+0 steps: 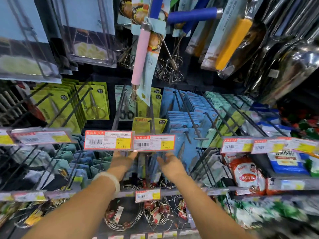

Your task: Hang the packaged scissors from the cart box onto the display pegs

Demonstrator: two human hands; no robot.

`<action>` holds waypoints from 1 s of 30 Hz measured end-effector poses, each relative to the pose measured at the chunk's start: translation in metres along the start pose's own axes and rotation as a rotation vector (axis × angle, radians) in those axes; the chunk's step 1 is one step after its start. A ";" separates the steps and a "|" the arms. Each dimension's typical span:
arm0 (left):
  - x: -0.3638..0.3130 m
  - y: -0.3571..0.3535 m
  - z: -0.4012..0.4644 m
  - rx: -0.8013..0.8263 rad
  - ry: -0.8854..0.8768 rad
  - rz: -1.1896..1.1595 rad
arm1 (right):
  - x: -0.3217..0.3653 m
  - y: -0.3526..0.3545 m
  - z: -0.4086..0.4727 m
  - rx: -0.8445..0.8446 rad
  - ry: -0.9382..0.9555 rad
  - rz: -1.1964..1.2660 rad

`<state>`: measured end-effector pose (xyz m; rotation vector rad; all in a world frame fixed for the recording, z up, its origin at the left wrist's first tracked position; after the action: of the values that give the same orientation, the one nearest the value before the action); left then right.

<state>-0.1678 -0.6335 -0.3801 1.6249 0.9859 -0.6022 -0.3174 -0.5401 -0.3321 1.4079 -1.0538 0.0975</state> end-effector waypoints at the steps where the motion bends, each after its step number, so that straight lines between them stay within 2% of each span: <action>1: 0.005 -0.002 -0.002 0.008 -0.019 0.124 | -0.007 -0.002 -0.003 -0.001 0.010 -0.025; 3: 0.013 -0.016 -0.020 0.099 -0.129 0.440 | -0.028 -0.004 -0.012 0.014 0.031 -0.129; 4: 0.015 -0.023 -0.032 0.114 -0.212 0.517 | -0.038 -0.003 -0.018 0.025 0.048 -0.182; 8: 0.016 -0.051 -0.087 0.173 -0.464 0.593 | -0.066 0.007 -0.042 0.000 0.170 -0.368; 11: 0.003 -0.073 -0.134 0.274 -0.631 0.691 | -0.101 0.026 -0.063 -0.028 0.156 -0.416; 17: -0.038 -0.133 -0.240 0.372 -0.854 0.838 | -0.209 0.104 -0.112 -0.102 0.043 -0.490; 22: -0.070 -0.214 -0.365 0.524 -1.019 0.938 | -0.319 0.199 -0.188 -0.188 -0.072 -0.551; 30: -0.106 -0.348 -0.566 0.639 -1.469 0.932 | -0.471 0.340 -0.314 -0.361 -0.383 -0.544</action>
<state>-0.5762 -0.1015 -0.3212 1.3691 -1.0628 -1.1650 -0.6306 0.0414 -0.3221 1.3563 -0.8987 -0.7473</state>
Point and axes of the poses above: each hand's wrist, its own z-axis towards the middle knuckle, its own y-axis out of the back of the hand, x = y × z, the point moved 2 cm from there along z, towards the middle knuckle, and after that the axes turned 12 degrees about -x, right-handed, at the moved point
